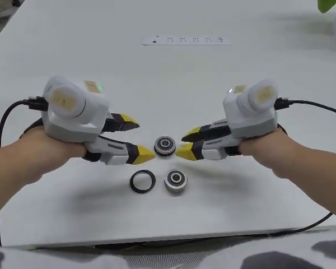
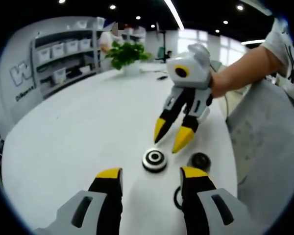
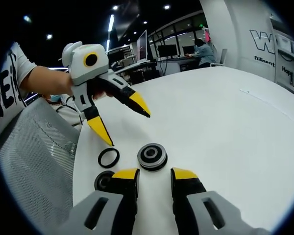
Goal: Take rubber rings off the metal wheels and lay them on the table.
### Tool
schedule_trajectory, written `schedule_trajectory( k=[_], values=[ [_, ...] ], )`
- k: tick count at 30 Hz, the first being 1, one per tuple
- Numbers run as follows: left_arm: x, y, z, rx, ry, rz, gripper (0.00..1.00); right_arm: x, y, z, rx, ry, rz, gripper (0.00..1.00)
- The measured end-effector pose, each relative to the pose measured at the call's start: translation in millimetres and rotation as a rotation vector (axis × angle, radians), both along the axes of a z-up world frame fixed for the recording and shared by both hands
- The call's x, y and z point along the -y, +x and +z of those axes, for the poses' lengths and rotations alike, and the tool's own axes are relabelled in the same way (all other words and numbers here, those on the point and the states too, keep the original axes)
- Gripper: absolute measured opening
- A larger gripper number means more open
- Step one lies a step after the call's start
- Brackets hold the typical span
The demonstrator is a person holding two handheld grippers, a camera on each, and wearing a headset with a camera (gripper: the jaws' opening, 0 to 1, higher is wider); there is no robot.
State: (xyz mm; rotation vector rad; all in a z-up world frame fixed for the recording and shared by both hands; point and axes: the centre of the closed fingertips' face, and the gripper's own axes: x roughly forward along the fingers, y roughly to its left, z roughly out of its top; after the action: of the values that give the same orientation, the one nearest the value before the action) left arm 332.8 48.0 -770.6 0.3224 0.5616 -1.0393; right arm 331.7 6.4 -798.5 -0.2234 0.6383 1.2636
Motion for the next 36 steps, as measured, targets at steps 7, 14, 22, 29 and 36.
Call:
schedule_trajectory(
  k=[7,14,22,29,36],
  values=[
    [6.4,-0.1,-5.1,-0.007,0.012,-0.015,0.48,-2.2,0.5,-2.8,0.019,-0.013,0.014,0.26],
    [12.8,0.4,-8.7,-0.013,0.016,-0.027,0.45,-3.0,2.9,-4.1,0.033,-0.015,0.014,0.27],
    [20.6,1.2,-12.0,-0.024,0.011,-0.034,0.41,-2.9,5.1,-4.8,0.035,-0.009,0.008,0.25],
    [26.9,2.2,-14.5,-0.031,0.012,-0.042,0.35,-2.6,6.0,-5.4,0.031,-0.004,0.001,0.25],
    [32.4,5.9,-14.8,-0.031,0.005,-0.043,0.29,-3.5,5.2,-5.9,0.028,-0.001,0.000,0.26]
  ],
)
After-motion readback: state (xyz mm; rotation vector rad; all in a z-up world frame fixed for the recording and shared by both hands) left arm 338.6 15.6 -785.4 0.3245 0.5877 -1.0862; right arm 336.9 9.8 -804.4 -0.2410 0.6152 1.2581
